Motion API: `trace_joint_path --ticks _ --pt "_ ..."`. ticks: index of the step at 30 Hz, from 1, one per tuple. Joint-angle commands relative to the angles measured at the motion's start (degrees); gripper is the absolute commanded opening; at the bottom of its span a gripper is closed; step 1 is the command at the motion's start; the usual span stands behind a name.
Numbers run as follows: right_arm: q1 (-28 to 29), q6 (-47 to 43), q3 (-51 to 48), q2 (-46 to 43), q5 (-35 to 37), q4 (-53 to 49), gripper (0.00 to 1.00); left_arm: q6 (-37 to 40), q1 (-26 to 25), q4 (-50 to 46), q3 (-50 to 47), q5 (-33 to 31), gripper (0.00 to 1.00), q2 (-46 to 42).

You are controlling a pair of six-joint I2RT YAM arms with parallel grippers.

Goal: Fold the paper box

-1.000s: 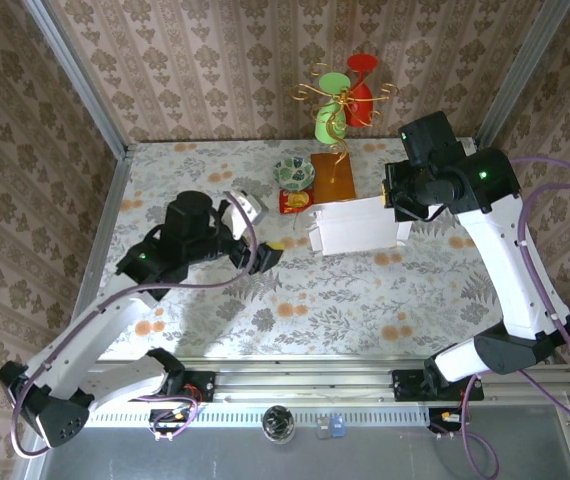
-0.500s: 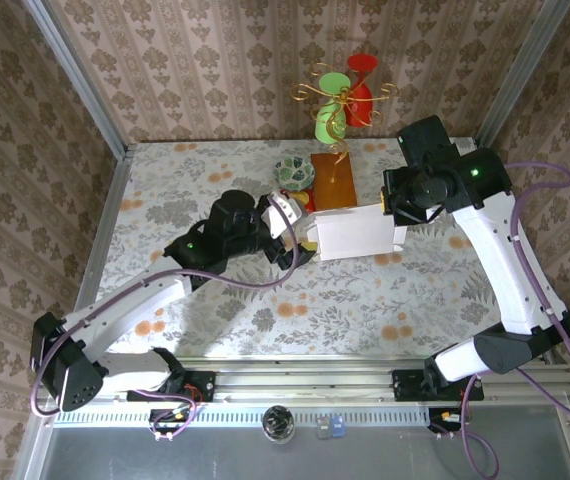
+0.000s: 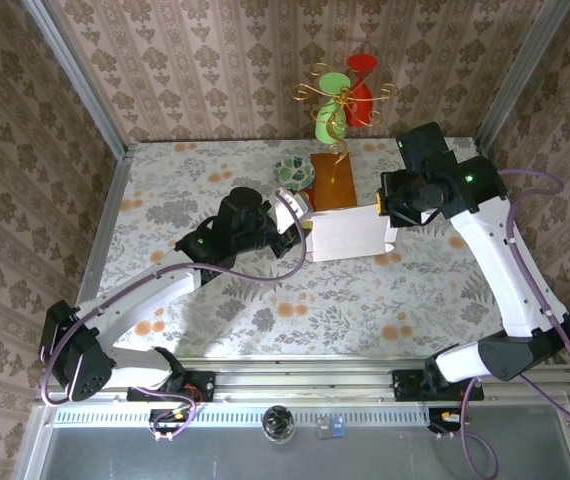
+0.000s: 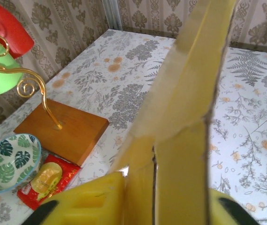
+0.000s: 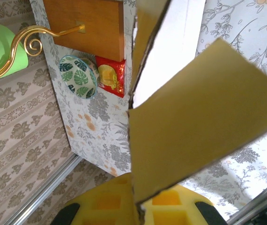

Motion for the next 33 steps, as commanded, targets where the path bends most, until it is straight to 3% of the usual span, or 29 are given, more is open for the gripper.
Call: trace_joint_path --ticks 1,2,5,11,18,27,31,33 --pt "-0.66 -1.35 -2.68 -0.86 -1.46 5.50 0.00 -2.15 -0.30 2.02 -0.13 0.08 0.00 -2.14" --pt "-0.90 -1.87 -3.82 -0.83 -1.94 7.38 0.00 -2.78 -0.31 1.73 -0.27 -0.26 0.00 -2.50" --pt "-1.38 -4.70 -5.19 -0.83 -2.58 10.76 0.17 -4.40 -0.33 -0.21 -0.28 -1.10 0.00 -3.32" --pt "-1.38 -8.64 -9.95 -5.04 -0.31 18.76 0.41 -9.13 -0.37 -5.61 0.80 -3.93 0.00 -4.45" --pt "3.86 -13.88 -11.06 -7.66 6.39 23.86 0.56 -12.46 -0.36 -10.33 2.25 -5.84 0.00 -4.96" --pt "13.34 -12.65 -13.65 -4.57 10.00 29.70 0.57 -13.09 -0.40 -14.27 4.23 -6.74 0.00 -4.12" --pt "13.49 -12.78 -13.13 -2.48 9.10 30.41 0.47 -12.73 -0.39 -14.64 4.14 -7.23 0.00 -4.34" --pt "13.54 -12.59 -12.96 -1.77 8.29 30.81 0.36 -12.64 -0.44 -14.99 4.35 -7.46 0.00 -4.32"
